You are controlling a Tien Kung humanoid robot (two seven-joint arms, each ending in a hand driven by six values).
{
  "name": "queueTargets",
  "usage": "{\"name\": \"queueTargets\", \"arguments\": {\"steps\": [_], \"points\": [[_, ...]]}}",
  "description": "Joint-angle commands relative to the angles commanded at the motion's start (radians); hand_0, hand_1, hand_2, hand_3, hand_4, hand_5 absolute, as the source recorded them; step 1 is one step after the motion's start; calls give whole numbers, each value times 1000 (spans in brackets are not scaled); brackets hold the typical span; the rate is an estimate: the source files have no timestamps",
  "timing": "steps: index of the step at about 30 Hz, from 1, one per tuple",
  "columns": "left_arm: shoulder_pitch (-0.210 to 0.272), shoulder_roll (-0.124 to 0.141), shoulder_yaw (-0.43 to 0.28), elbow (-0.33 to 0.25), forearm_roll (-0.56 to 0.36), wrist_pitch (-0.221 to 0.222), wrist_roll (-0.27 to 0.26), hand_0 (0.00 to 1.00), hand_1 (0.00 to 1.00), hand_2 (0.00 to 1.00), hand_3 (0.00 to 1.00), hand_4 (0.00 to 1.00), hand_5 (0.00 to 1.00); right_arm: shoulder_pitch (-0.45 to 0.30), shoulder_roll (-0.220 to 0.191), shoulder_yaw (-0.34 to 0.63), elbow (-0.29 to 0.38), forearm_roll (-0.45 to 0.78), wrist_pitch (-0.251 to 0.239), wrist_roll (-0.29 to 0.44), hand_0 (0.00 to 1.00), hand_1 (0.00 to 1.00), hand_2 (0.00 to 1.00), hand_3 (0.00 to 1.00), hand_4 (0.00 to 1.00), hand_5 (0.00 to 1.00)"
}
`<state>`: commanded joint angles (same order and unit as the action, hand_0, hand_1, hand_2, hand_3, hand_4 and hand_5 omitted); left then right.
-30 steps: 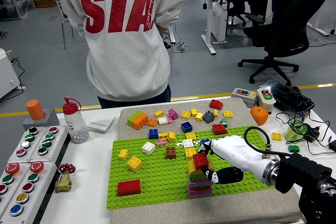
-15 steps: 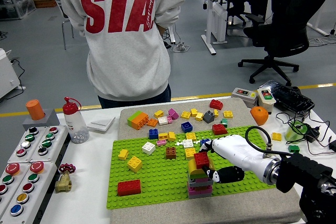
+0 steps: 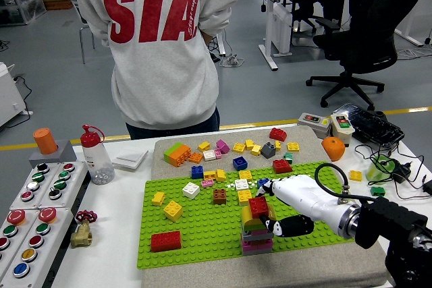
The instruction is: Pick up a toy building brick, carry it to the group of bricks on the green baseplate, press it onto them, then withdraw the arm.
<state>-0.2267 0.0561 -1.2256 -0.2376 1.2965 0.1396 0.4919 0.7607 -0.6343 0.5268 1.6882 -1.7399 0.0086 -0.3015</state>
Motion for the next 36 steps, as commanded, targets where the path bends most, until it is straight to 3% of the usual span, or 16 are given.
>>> {"name": "queueTargets", "arguments": {"steps": [36], "points": [[-9,4,-7,1,11,-1,0,622,592,594,402,278,916,-3,-14,26,30,-2,6,2,774,763,886,836,588,388]]}}
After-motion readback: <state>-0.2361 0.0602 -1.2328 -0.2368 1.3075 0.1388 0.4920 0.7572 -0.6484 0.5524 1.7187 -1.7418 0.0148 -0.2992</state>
